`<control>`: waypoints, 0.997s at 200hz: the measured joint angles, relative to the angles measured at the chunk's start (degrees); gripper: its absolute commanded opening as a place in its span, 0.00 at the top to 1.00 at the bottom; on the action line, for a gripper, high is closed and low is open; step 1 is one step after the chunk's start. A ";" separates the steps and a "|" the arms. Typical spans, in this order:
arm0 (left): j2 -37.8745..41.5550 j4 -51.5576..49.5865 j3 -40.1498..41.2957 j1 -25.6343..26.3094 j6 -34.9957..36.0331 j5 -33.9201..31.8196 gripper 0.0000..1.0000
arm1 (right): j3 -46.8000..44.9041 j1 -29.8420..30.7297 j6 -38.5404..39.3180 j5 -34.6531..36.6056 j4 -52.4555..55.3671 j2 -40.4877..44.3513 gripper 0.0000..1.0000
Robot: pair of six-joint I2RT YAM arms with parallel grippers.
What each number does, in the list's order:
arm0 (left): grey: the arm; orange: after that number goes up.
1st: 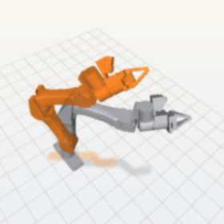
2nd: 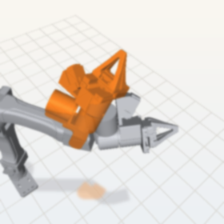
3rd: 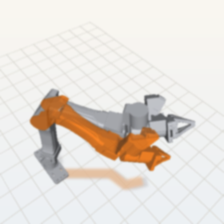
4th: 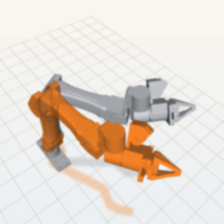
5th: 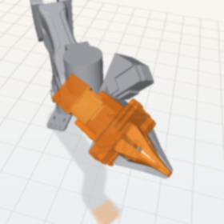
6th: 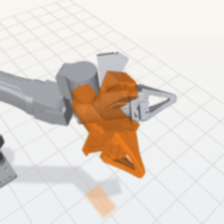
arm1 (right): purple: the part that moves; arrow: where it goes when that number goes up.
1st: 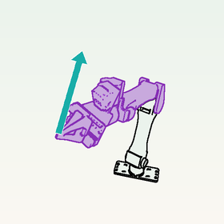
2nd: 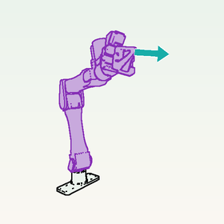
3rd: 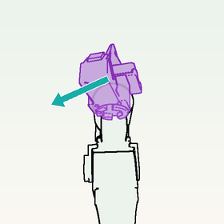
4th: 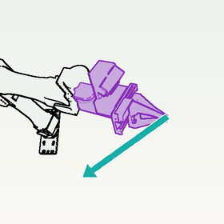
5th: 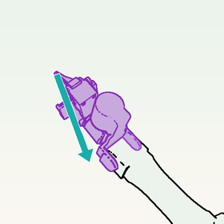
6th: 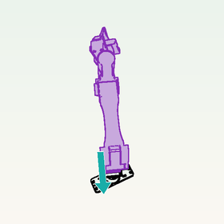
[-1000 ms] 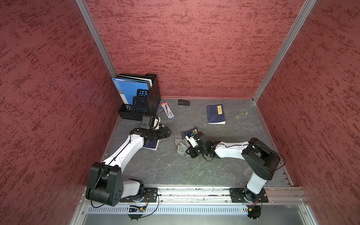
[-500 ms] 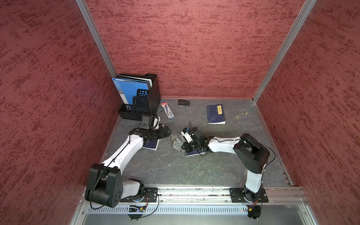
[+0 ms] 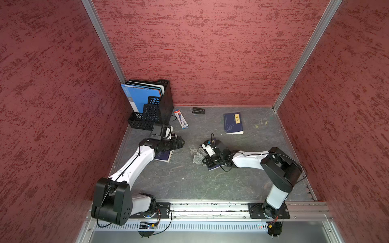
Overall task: Wipe the cover of the book
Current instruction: Wipe the dirt from the cover of the book.
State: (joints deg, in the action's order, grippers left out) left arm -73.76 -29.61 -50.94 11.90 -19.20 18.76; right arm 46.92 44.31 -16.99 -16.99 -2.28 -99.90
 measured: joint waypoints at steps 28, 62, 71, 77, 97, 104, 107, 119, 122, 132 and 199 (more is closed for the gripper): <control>-0.28 0.02 -0.44 0.00 0.00 -0.04 0.11 | -2.91 0.11 0.55 -0.85 0.87 3.19 0.87; -0.39 -0.09 -0.50 0.00 0.00 -0.52 0.10 | -2.49 0.20 1.27 -0.48 3.45 5.66 0.87; -0.39 -0.17 -0.50 0.00 0.00 -0.74 0.10 | -2.29 0.17 1.40 -0.13 4.13 6.23 0.87; -0.39 -0.31 -0.50 0.00 0.00 -0.87 0.10 | -2.27 0.11 1.42 0.26 4.44 6.54 0.87; -0.39 -0.48 -0.50 0.00 0.00 -1.03 0.10 | -2.27 -0.20 1.44 1.09 5.60 6.97 0.87; -0.39 -0.48 -0.50 0.00 0.00 -1.05 0.11 | -2.32 -0.35 1.42 1.46 5.86 6.97 0.87; -0.39 -0.48 -0.50 0.00 0.00 -1.07 0.10 | -2.34 -0.44 1.42 1.66 6.03 6.97 0.87; -0.39 -0.48 -0.50 0.00 0.00 -1.07 0.10 | -2.78 -0.68 1.40 2.21 6.29 6.97 0.87; -0.39 -0.48 -0.50 0.00 0.00 -1.07 0.10 | -2.97 -0.72 1.38 2.29 6.36 6.97 0.87; -0.39 -0.48 -0.50 0.00 0.00 -1.07 0.11 | -3.87 -0.96 1.16 2.64 6.32 6.97 0.87; -0.72 -0.52 -0.50 0.04 0.13 -1.09 0.11 | 0.63 -6.99 0.02 0.76 0.20 -0.20 0.88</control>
State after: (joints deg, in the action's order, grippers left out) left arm -74.48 -30.13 -51.44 11.94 -19.07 17.67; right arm 47.55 37.32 -16.97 -16.23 -2.09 -100.09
